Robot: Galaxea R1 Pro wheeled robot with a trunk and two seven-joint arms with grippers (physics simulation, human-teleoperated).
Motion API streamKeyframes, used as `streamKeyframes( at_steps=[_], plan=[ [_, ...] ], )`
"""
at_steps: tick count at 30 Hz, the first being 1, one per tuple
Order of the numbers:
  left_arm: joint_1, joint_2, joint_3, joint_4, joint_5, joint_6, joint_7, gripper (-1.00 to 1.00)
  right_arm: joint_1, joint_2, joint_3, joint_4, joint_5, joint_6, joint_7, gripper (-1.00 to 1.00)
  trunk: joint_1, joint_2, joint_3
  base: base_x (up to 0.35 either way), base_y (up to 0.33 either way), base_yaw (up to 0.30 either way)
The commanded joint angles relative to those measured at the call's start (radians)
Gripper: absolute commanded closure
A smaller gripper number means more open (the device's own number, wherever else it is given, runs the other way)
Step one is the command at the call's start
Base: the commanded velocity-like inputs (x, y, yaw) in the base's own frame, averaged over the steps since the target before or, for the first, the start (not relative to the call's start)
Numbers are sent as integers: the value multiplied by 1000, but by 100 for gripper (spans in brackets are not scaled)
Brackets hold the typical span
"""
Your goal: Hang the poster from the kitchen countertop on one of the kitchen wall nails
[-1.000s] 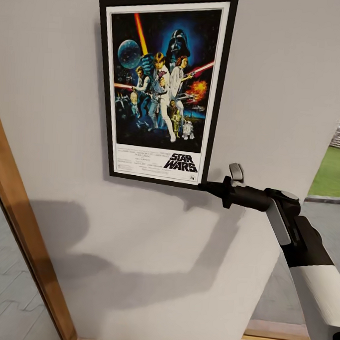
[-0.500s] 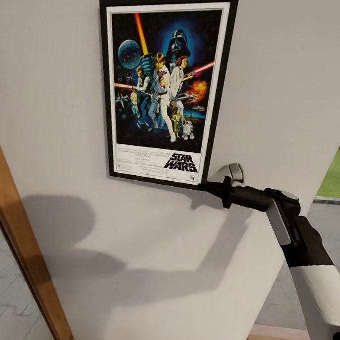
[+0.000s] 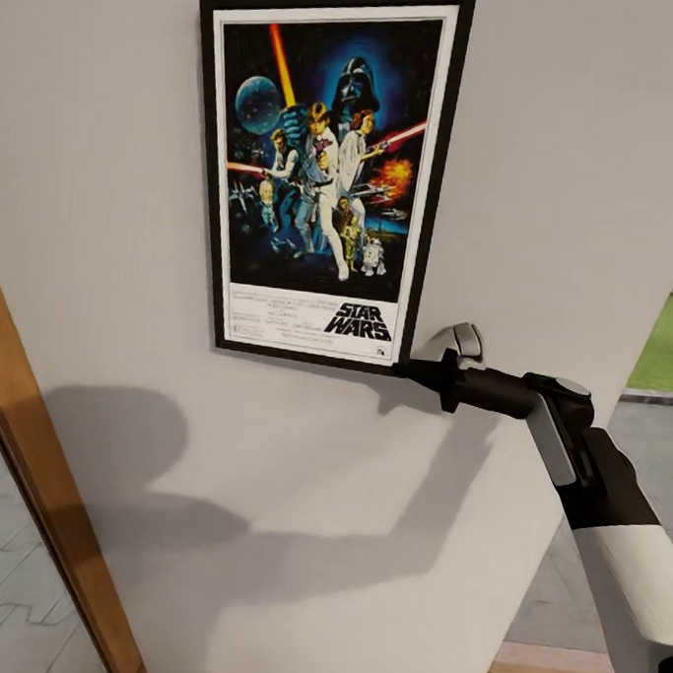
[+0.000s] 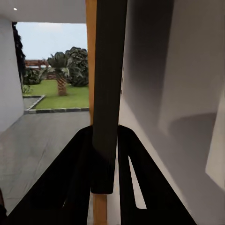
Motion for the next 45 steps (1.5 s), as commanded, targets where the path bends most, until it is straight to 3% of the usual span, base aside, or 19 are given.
streamKeyframes(
  at_steps=[1, 23, 27, 31, 45],
  plan=[
    [0, 1, -8, -1, 7, -5, 0, -100, -1, -1, 0, 5, 7, 6, 2, 100, 0, 0, 0, 0, 0, 0],
    [0, 1, -8, -1, 7, -5, 0, -100, 1, -1, 0, 17, 7, 3, 2, 100, 0, 0, 0, 0, 0, 0],
    [0, 1, -8, -1, 7, -5, 0, -100, 39, -1, 1, 15, 7, -61, 2, 100, 0, 0, 0, 0, 0, 0],
    [0, 1, -10, -1, 7, -4, 0, -100, 81, -1, 2, 15, 7, -76, 2, 100, 0, 0, 0, 0, 0, 0],
    [0, 1, -10, -1, 7, -4, 0, -100, 103, -1, 2, 10, 13, -118, 3, 100, 0, 0, 0, 0, 0, 0]
  ],
)
